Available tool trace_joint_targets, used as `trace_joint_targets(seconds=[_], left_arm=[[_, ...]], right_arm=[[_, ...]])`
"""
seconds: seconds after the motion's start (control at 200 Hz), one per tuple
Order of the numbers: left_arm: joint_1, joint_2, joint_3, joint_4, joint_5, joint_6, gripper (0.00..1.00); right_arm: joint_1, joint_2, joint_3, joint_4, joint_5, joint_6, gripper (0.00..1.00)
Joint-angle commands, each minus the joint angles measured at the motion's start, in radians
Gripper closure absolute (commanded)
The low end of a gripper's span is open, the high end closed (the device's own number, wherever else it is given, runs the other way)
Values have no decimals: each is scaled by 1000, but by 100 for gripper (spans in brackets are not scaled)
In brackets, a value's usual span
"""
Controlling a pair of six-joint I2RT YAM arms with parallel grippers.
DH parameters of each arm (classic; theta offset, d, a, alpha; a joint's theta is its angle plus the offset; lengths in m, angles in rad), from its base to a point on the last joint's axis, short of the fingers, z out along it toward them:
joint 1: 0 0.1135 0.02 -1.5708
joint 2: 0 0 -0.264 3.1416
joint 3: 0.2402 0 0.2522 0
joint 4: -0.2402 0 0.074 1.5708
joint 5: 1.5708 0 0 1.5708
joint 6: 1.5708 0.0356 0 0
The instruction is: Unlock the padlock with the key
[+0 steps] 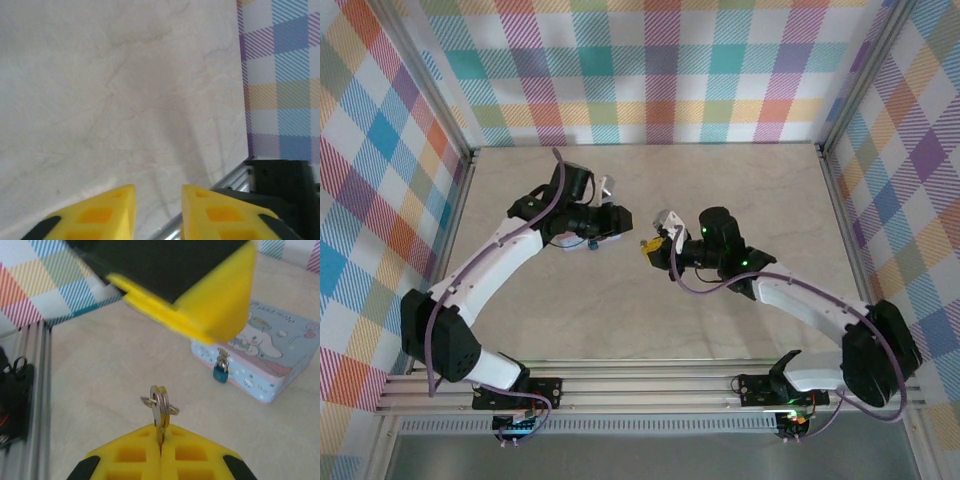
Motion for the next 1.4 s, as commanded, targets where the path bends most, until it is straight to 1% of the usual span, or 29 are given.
trace_joint_targets(seconds=[0.0,0.12,0.225,0.295,0.345,0.405,0.495,0.64,0.725,0.8,0.875,1.12,1.295,1.4], left_arm=[[4,-104,-39,158,36,96,63],[3,-162,-90,230,57,182,62],[-3,-200,-156,293,112,255,61],[-25,-219,-193,332,151,357,61],[-62,-233,-205,312,124,454,61],[-109,-240,-206,227,64,559,61],[-146,-229,-204,173,12,636,60],[-158,-206,-220,185,32,659,60],[-160,-207,-255,256,86,656,58],[-160,-205,-272,295,119,654,58],[-160,-188,-257,295,139,665,58],[-163,-102,-175,215,241,696,61],[-168,-104,-173,210,266,698,63],[-168,-111,-168,191,262,700,63]], right_arm=[[-12,-48,73,-340,-60,-94,100],[-41,-61,148,-530,-103,-146,100],[-65,-46,227,-684,-152,-194,100],[-77,-23,283,-769,-165,-215,100],[-80,-6,311,-802,-155,-216,100],[-79,15,341,-836,-151,-218,100],[-79,48,383,-884,-153,-220,100],[-76,70,417,-940,-126,-240,100],[-72,51,401,-921,-115,-248,100],[-70,34,382,-889,-134,-236,100],[-64,26,371,-866,-155,-221,100],[-52,13,327,-840,-147,-216,100],[-51,-5,296,-823,-137,-218,100],[-50,-12,287,-818,-124,-219,100]])
